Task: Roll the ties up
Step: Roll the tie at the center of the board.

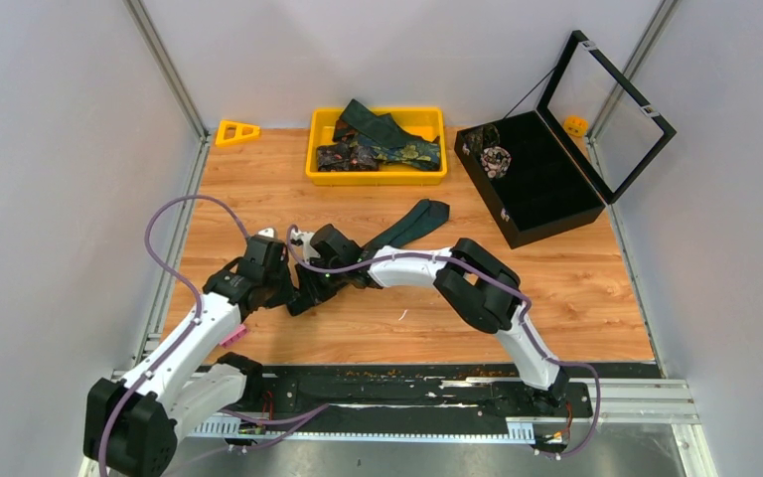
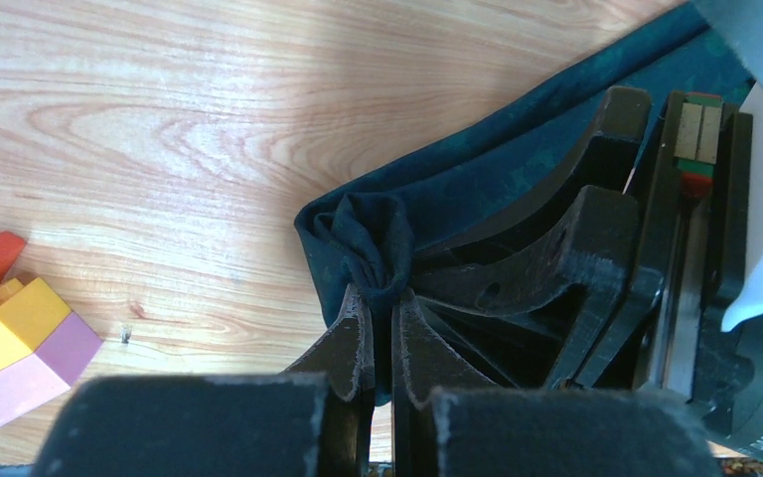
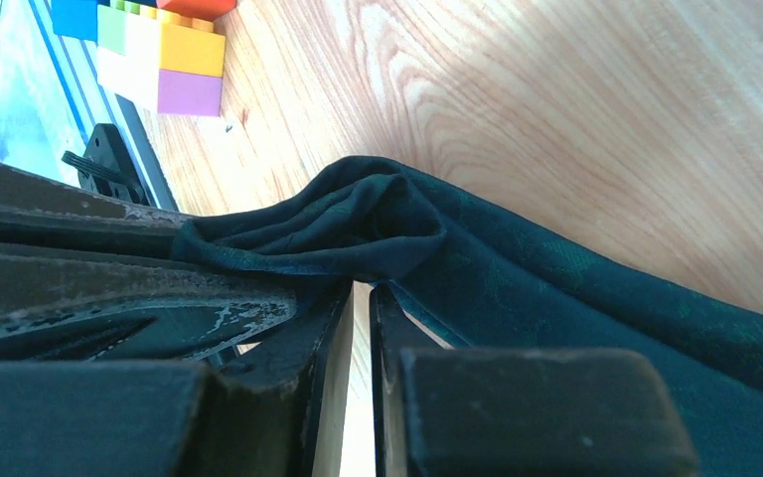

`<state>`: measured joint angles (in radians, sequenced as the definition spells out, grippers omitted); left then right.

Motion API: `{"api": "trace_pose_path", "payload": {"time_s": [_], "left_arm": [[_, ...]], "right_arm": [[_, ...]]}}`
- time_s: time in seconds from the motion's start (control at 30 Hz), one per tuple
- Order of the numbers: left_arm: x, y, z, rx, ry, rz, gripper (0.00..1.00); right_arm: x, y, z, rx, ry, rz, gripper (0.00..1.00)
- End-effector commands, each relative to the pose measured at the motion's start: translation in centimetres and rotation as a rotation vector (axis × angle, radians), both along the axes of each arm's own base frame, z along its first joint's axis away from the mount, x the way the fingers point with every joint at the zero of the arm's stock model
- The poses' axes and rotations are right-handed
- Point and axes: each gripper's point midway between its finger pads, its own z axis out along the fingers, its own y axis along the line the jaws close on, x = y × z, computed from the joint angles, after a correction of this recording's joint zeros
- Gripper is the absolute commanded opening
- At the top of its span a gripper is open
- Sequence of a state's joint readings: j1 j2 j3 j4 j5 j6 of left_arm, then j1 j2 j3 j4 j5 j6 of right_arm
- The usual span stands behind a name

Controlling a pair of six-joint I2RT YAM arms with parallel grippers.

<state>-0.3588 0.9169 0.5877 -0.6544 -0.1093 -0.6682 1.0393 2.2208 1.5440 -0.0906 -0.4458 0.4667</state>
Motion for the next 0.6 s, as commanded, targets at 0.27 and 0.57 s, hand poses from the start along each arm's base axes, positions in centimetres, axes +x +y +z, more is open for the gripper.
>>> {"api": "trace_pose_path", "payload": {"time_s": [0.27,0.57], "left_arm": [[2.4,-0.4,-0.1,0.054,0.024,-0.029,0.00],[3.2,-0.6,-2.0,0.082,0.075,-0.026,0.00]], "right_arm": [[0.8,1.1,2.2,0.114,-0.011,0.016,0.12],[1.0,-1.6,3.9,0.112,-0.022,-0.021,0.13]]}}
